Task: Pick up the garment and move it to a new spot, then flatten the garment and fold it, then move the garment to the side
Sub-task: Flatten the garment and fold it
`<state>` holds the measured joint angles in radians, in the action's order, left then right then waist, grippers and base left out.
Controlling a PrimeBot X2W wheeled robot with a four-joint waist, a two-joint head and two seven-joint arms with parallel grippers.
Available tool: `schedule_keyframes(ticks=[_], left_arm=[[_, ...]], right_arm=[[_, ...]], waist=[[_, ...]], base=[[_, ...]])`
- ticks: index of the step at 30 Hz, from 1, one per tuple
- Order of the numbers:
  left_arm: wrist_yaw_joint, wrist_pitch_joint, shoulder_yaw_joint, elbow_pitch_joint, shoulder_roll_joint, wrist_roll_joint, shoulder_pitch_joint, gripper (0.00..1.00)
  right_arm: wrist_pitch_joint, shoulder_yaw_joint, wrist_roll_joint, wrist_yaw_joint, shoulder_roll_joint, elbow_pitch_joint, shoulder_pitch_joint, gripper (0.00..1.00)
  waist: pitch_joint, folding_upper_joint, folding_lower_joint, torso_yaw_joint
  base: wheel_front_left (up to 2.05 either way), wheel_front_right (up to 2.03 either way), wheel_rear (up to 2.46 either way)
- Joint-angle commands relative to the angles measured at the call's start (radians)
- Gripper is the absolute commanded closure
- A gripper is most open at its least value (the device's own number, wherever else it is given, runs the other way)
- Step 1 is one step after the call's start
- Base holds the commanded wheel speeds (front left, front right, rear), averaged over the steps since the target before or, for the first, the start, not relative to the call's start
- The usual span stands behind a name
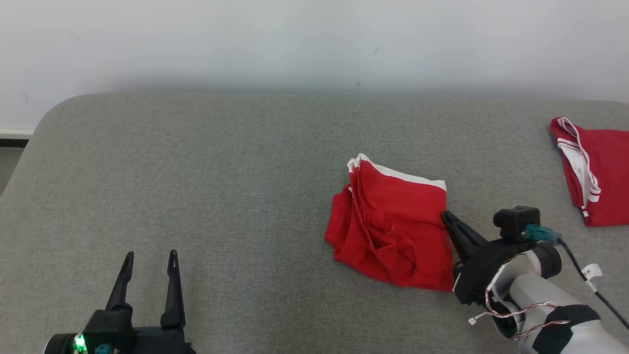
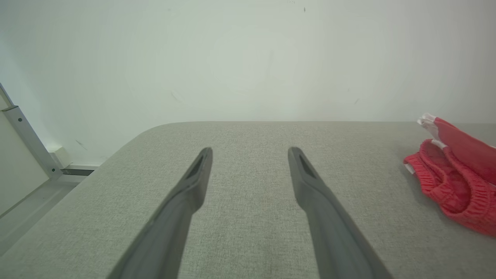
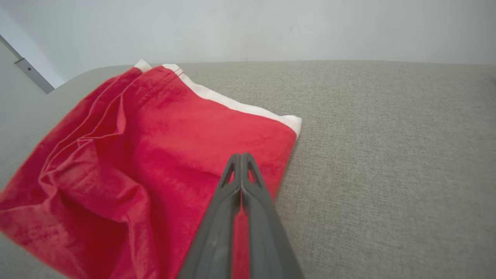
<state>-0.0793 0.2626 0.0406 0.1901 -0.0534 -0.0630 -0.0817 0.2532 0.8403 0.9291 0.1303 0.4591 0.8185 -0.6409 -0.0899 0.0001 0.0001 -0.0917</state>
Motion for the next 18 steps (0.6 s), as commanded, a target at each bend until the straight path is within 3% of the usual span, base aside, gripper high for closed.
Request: schedule_keyframes(ticks=[1, 8, 18], left_arm=[[-0.003, 0.003, 0.0, -0.001, 0.0, 0.003, -0.012, 0.0], [-0.009, 0.003, -0.007, 0.009, -0.001, 0.005, -0.03, 0.0], [-0.016, 0.003, -0.01, 0.022, 0.0, -0.002, -0.051, 0.0]], right_arm=[[0.008, 0.001, -0.013, 0.0, -0.03, 0.014, 0.0, 1.0], [0.013, 0.005, -0.058, 0.0, -0.103, 0.058, -0.008, 1.0], [0.013, -0.039, -0.122, 0.0, -0.213, 0.003, 0.022, 1.0]], waist=[[-0.012, -0.0001, -0.0001, -0.017], [-0.025, -0.0001, -0.0001, -0.048], [-0.039, -0.0001, -0.0001, -0.086]], base=[[0.0, 0.0, 0.0], [0.0, 0.0, 0.0], [0.0, 0.0, 0.0]])
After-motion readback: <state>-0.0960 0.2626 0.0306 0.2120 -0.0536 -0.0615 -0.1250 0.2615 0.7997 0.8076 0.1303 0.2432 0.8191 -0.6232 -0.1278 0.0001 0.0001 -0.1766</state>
